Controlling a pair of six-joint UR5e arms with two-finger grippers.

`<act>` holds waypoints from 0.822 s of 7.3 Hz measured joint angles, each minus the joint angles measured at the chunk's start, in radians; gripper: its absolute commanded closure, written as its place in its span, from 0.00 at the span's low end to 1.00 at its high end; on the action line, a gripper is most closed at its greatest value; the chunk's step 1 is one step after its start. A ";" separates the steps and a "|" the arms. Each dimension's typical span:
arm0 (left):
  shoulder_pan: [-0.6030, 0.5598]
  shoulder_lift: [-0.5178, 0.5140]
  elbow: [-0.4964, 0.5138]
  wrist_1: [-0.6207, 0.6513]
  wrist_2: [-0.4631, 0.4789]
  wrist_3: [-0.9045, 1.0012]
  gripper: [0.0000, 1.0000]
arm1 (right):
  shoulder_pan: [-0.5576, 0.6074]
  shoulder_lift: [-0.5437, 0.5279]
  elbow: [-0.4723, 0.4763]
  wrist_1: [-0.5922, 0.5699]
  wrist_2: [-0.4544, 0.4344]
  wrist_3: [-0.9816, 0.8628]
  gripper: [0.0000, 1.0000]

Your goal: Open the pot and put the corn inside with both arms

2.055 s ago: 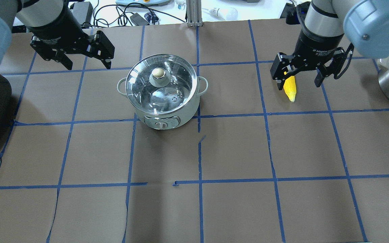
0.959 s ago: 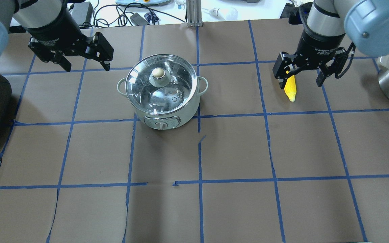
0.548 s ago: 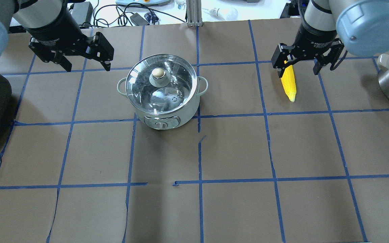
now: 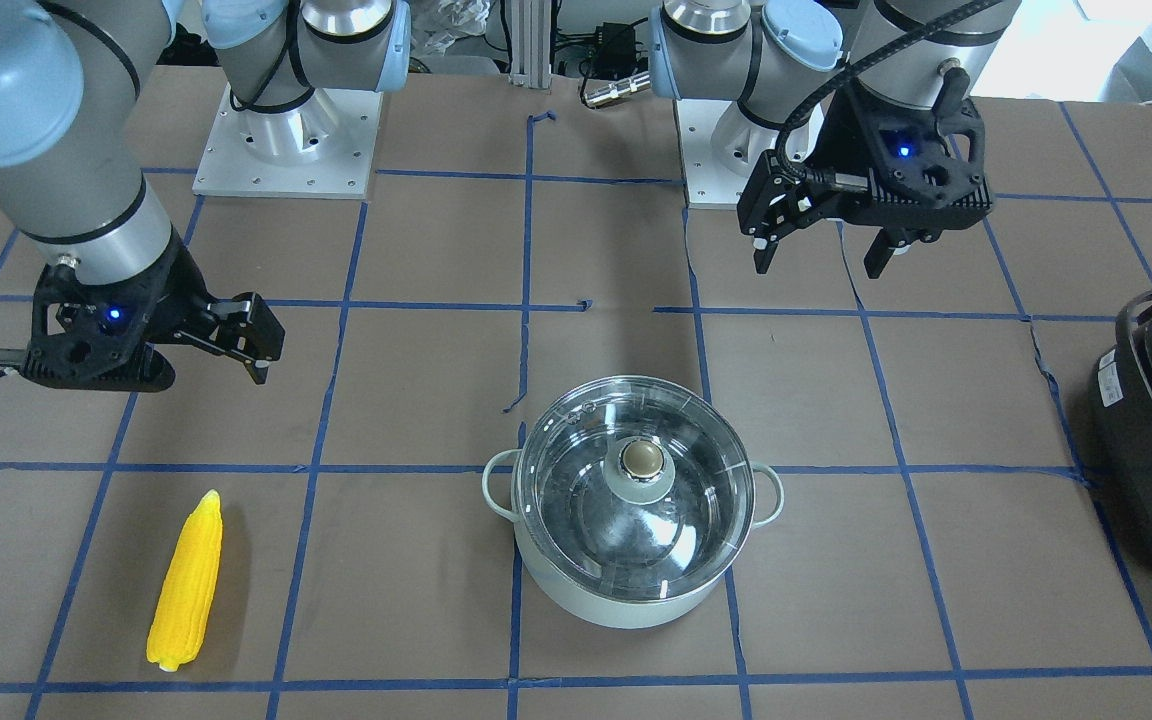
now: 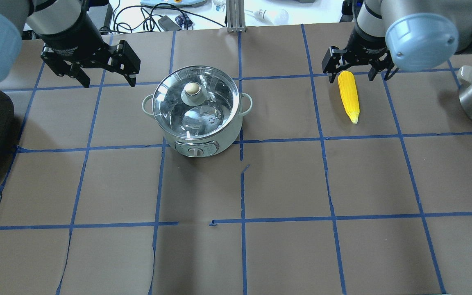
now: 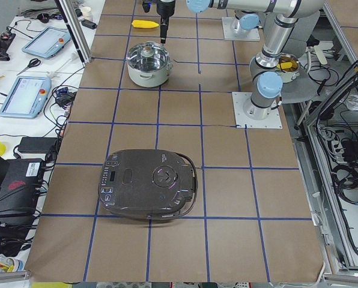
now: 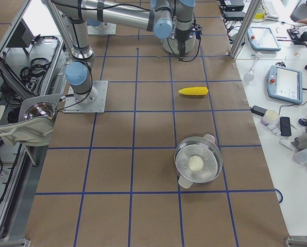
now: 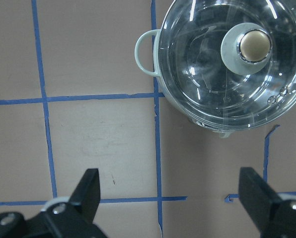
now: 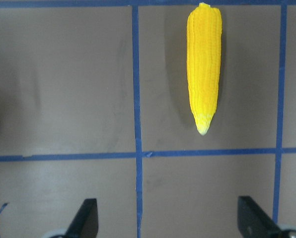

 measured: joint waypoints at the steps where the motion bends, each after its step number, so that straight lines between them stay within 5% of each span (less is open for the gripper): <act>1: -0.013 -0.040 0.004 0.037 0.001 -0.019 0.00 | -0.003 0.048 0.001 -0.060 -0.009 -0.001 0.00; 6: -0.150 -0.300 0.027 0.291 -0.002 -0.232 0.00 | -0.062 0.252 -0.002 -0.304 -0.056 -0.005 0.00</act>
